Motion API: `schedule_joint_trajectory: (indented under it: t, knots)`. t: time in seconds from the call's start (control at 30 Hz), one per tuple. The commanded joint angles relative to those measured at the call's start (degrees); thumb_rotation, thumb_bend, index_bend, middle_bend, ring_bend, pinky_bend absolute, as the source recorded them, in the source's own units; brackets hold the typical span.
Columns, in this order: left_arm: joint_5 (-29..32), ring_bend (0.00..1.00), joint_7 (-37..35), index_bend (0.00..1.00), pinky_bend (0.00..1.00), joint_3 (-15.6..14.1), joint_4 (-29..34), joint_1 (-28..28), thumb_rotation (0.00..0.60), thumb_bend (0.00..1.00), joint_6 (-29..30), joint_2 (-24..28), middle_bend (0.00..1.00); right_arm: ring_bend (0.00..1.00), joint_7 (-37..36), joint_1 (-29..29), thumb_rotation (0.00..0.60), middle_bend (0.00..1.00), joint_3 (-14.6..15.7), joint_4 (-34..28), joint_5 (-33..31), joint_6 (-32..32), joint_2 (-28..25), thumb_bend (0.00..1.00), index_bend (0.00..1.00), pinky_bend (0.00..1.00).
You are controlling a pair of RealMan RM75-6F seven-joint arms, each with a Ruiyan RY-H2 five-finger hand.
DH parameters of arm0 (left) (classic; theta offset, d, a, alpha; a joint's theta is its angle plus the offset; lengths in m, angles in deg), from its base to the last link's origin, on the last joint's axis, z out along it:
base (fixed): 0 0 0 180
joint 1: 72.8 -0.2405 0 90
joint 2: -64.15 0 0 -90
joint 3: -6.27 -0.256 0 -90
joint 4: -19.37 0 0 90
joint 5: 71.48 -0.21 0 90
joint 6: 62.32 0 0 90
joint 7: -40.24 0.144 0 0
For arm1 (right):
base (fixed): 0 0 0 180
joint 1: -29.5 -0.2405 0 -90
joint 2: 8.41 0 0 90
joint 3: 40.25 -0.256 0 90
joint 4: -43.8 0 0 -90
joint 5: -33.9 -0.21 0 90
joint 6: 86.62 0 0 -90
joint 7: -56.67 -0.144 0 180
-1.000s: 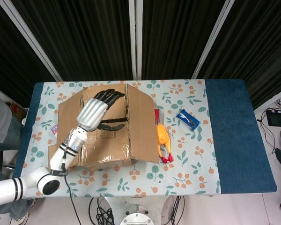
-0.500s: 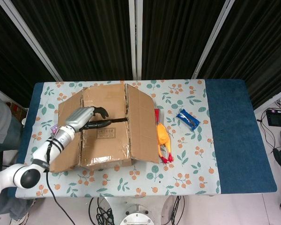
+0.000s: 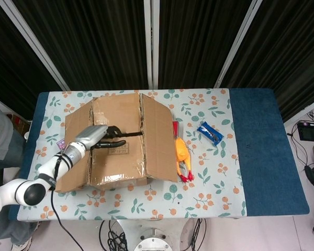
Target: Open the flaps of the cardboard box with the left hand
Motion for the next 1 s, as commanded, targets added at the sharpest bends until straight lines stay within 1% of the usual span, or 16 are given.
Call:
schedule_joint_trajectory:
  t: [0.03, 0.17, 0.27, 0.37, 0.43, 0.5, 0.57, 0.6, 0.63, 0.7, 0.73, 0.77, 0.83, 0.9, 0.97, 1.0]
  knots:
    - [-1.2, 0.25, -4.1, 0.27, 0.31, 2.1, 2.3, -0.9, 0.078, 0.03, -1.8, 1.8, 0.48, 0.0, -0.2, -0.1, 0.6, 0.0, 0.0, 0.1, 0.0, -0.1, 0.1, 0.21, 0.0, 0.0]
    - [-4.6, 0.27, -9.4, 0.26, 0.34, 6.0, 5.0, -2.9, 0.077, 0.03, -4.5, 4.5, 0.51, 0.0, -0.4, -0.2, 0.6, 0.0, 0.0, 0.4, -0.1, -0.3, 0.3, 0.21, 0.0, 0.0]
    - [-6.8, 0.32, -14.5, 0.24, 0.36, 9.7, 7.4, -5.1, 0.08, 0.03, -7.6, 7.4, 0.57, 0.0, -0.6, -0.3, 0.6, 0.0, 0.0, 0.6, -0.1, -0.3, 0.5, 0.21, 0.0, 0.0]
    - [-9.4, 0.35, -19.7, 0.23, 0.37, 14.0, 9.8, -8.0, 0.08, 0.03, -10.2, 10.2, 0.59, 0.0, -0.7, -0.4, 0.6, 0.0, 0.0, 0.8, -0.2, -0.4, 0.5, 0.21, 0.0, 0.0]
    - [-10.5, 0.39, -24.0, 0.22, 0.4, 17.2, 11.6, -10.2, 0.081, 0.03, -13.9, 12.3, 0.62, 0.0, -0.8, -0.5, 0.6, 0.0, -0.1, 0.9, -0.1, -0.4, 0.6, 0.21, 0.0, 0.0]
    - [-10.6, 0.43, -28.2, 0.22, 0.43, 20.5, 12.8, -12.1, 0.092, 0.03, -19.0, 13.9, 0.63, 0.0, -0.8, -0.5, 0.6, 0.0, -0.1, 0.9, 0.0, -0.4, 0.6, 0.21, 0.0, 0.0]
    - [-10.9, 0.44, -31.1, 0.21, 0.44, 25.1, 13.5, -15.0, 0.116, 0.03, -24.9, 14.9, 0.63, 0.0, -0.7, -0.7, 0.6, 0.0, -0.1, 0.9, 0.1, -0.6, 0.7, 0.21, 0.0, 0.0]
    - [-11.1, 0.46, -31.6, 0.2, 0.46, 27.2, 13.7, -16.3, 0.13, 0.03, -27.2, 15.1, 0.63, 0.0, -0.6, -0.8, 0.6, 0.0, -0.1, 0.9, 0.1, -0.7, 0.7, 0.21, 0.0, 0.0]
    - [-10.8, 0.49, -31.9, 0.19, 0.5, 30.1, 13.9, -18.4, 0.15, 0.03, -30.5, 15.1, 0.62, 0.0, -0.5, -0.9, 0.6, 0.0, -0.1, 0.8, 0.2, -0.8, 0.8, 0.21, 0.0, 0.0]
    - [-9.0, 0.57, -31.7, 0.18, 0.6, 35.1, 13.6, -21.8, 0.177, 0.03, -35.1, 14.3, 0.61, 0.0, -0.4, -1.0, 0.6, 0.0, 0.0, 0.8, 0.4, -0.9, 0.9, 0.21, 0.0, 0.0]
    - [-8.1, 0.59, -30.3, 0.18, 0.64, 38.3, 13.0, -24.2, 0.188, 0.03, -37.3, 13.4, 0.58, 0.0, -0.3, -1.1, 0.6, 0.0, 0.0, 0.8, 0.5, -1.1, 1.0, 0.21, 0.0, 0.0]
    - [-7.8, 0.6, -28.6, 0.18, 0.66, 40.4, 12.4, -26.0, 0.191, 0.03, -38.3, 12.6, 0.56, 0.0, -0.2, -1.2, 0.6, 0.0, 0.0, 0.7, 0.6, -1.2, 1.0, 0.21, 0.0, 0.0]
    - [-7.2, 0.6, -25.0, 0.18, 0.67, 44.2, 11.5, -29.5, 0.194, 0.03, -39.9, 10.9, 0.49, 0.0, 0.1, -1.4, 0.6, 0.0, 0.1, 0.6, 0.8, -1.3, 1.1, 0.21, 0.0, 0.0]
    - [-5.5, 0.62, -22.9, 0.18, 0.68, 47.3, 10.7, -32.1, 0.19, 0.03, -41.9, 9.3, 0.45, 0.0, 0.4, -1.4, 0.6, 0.0, 0.1, 0.4, 1.0, -1.3, 1.0, 0.21, 0.0, 0.0]
    - [-4.1, 0.64, -20.6, 0.18, 0.69, 49.6, 9.7, -34.0, 0.189, 0.03, -43.9, 8.0, 0.43, 0.0, 0.6, -1.4, 0.6, 0.0, 0.1, 0.2, 1.1, -1.2, 0.9, 0.21, 0.0, 0.0]
    - [-3.7, 0.64, -19.6, 0.18, 0.7, 50.2, 9.3, -34.6, 0.188, 0.03, -44.7, 7.5, 0.42, 0.0, 0.7, -1.4, 0.6, 0.0, 0.1, 0.1, 1.1, -1.2, 0.9, 0.21, 0.0, 0.0]
